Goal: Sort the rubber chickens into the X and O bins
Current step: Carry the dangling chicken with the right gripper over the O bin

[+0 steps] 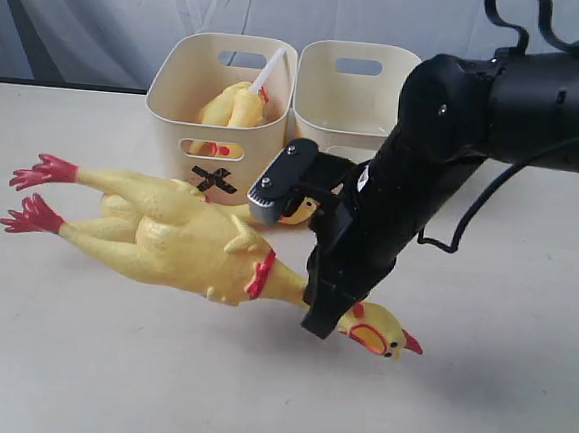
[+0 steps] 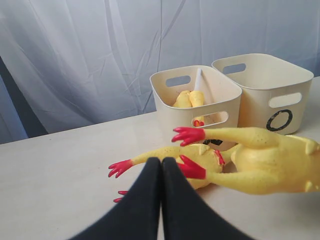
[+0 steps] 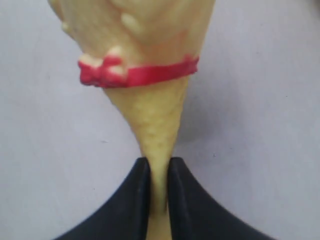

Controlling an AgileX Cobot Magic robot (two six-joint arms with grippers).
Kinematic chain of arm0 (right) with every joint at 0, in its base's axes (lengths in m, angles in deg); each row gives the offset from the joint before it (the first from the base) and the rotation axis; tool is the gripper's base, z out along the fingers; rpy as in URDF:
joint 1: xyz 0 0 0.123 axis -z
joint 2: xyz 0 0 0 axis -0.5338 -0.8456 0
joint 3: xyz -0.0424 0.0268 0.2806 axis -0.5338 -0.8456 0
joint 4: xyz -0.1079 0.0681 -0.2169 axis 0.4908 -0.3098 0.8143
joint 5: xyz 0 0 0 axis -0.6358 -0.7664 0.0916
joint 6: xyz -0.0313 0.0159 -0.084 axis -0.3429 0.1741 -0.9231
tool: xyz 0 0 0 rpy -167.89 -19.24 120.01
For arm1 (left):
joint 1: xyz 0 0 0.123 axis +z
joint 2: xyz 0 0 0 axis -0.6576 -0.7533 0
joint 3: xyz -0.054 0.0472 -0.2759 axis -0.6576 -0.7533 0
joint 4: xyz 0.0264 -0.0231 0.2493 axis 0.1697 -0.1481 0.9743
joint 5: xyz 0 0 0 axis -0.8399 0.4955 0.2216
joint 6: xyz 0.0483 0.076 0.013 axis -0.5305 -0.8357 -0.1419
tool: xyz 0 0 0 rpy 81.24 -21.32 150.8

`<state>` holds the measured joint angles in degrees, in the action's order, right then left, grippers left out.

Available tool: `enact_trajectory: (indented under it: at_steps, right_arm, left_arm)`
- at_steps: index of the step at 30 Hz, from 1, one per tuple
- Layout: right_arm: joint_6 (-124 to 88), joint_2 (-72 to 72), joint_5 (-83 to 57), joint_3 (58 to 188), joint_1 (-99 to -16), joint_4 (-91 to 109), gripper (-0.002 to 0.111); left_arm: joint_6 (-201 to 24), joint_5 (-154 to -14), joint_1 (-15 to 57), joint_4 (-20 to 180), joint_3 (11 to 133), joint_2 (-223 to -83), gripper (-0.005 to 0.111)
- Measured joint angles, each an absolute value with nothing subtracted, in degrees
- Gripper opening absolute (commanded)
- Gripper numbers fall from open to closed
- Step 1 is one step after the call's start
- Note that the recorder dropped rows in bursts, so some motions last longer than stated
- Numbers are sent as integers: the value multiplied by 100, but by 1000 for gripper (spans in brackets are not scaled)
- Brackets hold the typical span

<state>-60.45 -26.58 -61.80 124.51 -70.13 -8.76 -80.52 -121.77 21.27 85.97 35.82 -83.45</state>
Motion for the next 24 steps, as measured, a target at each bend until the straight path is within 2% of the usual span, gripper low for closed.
enact_trajectory:
  at_steps: [6, 16, 24]
  right_arm:
    - [-5513, -2107, -6212, 12667, -6876, -886, -1]
    - [-4450, -1623, -6220, 13265, -6054, -735, -1]
    - [-3271, -1623, -6395, 13726, -5785, 247, -1]
  left_arm:
    - [-8052, -12177, 2127, 8597, 3582, -8345, 0]
    - [-8052, -12177, 2127, 8597, 3582, -8345, 0]
    - [-8052, -12177, 2127, 8597, 3582, -8345, 0]
